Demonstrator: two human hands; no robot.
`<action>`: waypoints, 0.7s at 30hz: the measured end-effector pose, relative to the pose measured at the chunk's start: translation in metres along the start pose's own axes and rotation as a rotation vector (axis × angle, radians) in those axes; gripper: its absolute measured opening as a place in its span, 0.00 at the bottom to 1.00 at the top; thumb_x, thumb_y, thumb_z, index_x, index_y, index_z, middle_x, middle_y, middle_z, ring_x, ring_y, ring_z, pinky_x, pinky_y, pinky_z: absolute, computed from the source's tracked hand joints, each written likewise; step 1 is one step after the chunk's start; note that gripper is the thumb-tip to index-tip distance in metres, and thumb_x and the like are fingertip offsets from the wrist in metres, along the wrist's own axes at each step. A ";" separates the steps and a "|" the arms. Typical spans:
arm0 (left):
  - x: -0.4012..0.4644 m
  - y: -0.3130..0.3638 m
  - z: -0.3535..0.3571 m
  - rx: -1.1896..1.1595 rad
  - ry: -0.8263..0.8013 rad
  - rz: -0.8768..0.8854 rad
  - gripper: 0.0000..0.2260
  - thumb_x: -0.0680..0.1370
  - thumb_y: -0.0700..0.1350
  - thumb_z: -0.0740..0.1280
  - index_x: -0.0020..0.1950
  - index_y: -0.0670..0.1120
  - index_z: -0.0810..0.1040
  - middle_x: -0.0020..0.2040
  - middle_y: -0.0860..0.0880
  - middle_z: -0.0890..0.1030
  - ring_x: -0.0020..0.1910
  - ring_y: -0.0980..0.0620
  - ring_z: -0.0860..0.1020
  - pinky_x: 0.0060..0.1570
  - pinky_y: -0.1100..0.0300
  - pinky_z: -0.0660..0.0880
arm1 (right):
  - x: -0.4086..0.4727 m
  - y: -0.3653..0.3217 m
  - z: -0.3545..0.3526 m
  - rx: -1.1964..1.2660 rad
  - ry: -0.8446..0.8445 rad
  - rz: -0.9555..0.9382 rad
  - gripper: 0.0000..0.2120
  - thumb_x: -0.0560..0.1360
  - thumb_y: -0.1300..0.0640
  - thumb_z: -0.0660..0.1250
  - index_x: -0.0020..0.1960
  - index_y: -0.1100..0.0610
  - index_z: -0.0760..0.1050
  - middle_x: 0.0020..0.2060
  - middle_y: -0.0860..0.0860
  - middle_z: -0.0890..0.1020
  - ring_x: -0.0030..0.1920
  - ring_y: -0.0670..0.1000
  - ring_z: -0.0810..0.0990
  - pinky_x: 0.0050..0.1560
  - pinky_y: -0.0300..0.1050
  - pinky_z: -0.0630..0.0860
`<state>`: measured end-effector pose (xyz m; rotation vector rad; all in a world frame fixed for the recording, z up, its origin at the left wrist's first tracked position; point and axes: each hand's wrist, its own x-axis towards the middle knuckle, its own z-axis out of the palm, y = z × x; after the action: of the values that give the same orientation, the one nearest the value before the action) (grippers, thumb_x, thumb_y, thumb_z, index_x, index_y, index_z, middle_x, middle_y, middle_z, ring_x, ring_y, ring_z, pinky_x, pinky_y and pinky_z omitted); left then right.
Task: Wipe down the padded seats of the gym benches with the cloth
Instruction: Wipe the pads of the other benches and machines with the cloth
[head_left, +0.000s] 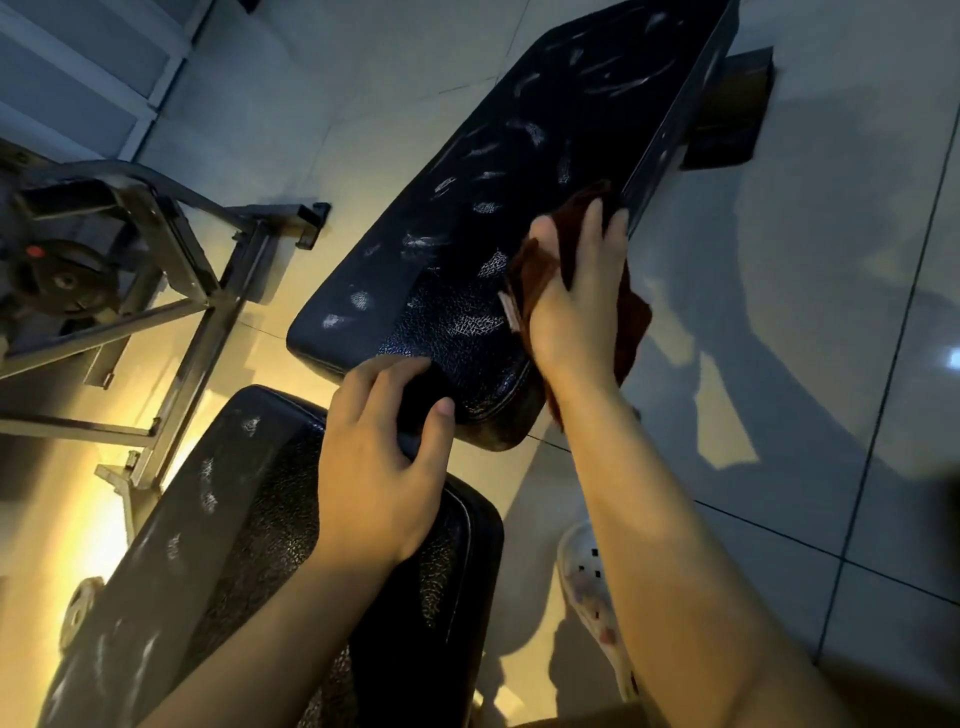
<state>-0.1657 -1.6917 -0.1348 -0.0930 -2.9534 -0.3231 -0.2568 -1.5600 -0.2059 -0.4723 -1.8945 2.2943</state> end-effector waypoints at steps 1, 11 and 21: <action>0.000 0.000 0.000 -0.001 -0.001 -0.003 0.22 0.77 0.58 0.58 0.65 0.47 0.76 0.60 0.54 0.72 0.61 0.57 0.69 0.58 0.75 0.60 | 0.013 0.001 -0.001 -0.009 0.006 0.012 0.34 0.81 0.40 0.53 0.80 0.55 0.45 0.80 0.53 0.45 0.79 0.51 0.43 0.78 0.51 0.43; -0.002 0.000 0.000 -0.011 0.031 -0.005 0.20 0.77 0.55 0.59 0.63 0.47 0.76 0.60 0.53 0.75 0.61 0.56 0.72 0.60 0.64 0.66 | -0.108 0.018 0.021 0.201 -0.047 -0.035 0.28 0.80 0.41 0.51 0.73 0.39 0.39 0.73 0.33 0.41 0.76 0.36 0.40 0.76 0.35 0.40; 0.000 0.000 0.000 -0.031 0.031 -0.005 0.19 0.77 0.54 0.59 0.62 0.46 0.76 0.58 0.56 0.73 0.59 0.56 0.72 0.58 0.65 0.66 | 0.018 0.021 0.002 0.174 0.042 0.128 0.34 0.81 0.42 0.52 0.80 0.54 0.43 0.80 0.52 0.47 0.79 0.50 0.46 0.78 0.54 0.46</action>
<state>-0.1660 -1.6917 -0.1350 -0.0839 -2.9190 -0.3675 -0.2719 -1.5608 -0.2289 -0.6300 -1.6725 2.4802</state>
